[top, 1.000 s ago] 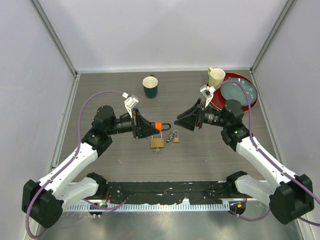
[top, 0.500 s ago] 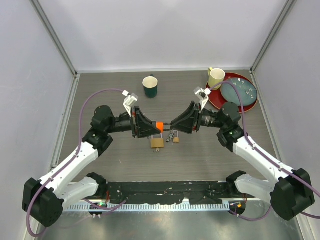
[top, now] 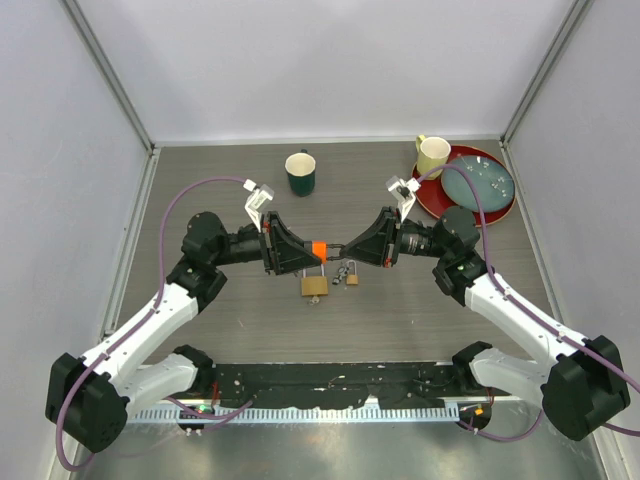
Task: Lock with the key
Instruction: Lock the lock.
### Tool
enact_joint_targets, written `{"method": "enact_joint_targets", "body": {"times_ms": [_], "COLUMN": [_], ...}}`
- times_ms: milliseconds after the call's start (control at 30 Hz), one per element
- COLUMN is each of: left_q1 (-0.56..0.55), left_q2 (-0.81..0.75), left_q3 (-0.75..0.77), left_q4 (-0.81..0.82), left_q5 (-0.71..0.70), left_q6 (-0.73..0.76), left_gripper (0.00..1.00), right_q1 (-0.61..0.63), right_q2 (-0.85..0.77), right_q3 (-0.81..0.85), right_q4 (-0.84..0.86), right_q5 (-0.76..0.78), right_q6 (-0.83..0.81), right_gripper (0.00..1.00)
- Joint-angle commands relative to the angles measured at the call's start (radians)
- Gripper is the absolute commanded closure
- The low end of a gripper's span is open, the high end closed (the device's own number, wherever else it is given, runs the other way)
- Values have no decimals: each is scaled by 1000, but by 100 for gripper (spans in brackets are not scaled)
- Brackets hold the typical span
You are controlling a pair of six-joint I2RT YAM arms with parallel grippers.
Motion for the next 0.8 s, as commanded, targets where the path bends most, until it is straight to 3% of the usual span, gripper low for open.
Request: {"method": "enact_joint_targets", "body": {"times_ms": [0, 200, 767], "left_q1": [2, 2, 2], "left_q2": [-9, 5, 38], "left_q3": [7, 1, -8], "left_q4": [104, 148, 223], "left_q5": [22, 27, 44], "left_q6": [-18, -44, -87], "left_gripper": [100, 100, 100], "right_q1": [9, 32, 89], "right_q2": [-16, -3, 58], "right_q3": [7, 4, 25], "right_q4": [48, 58, 132], "right_q5": [25, 31, 78], "right_q6": [-5, -11, 14], "right_gripper": [93, 98, 98]}}
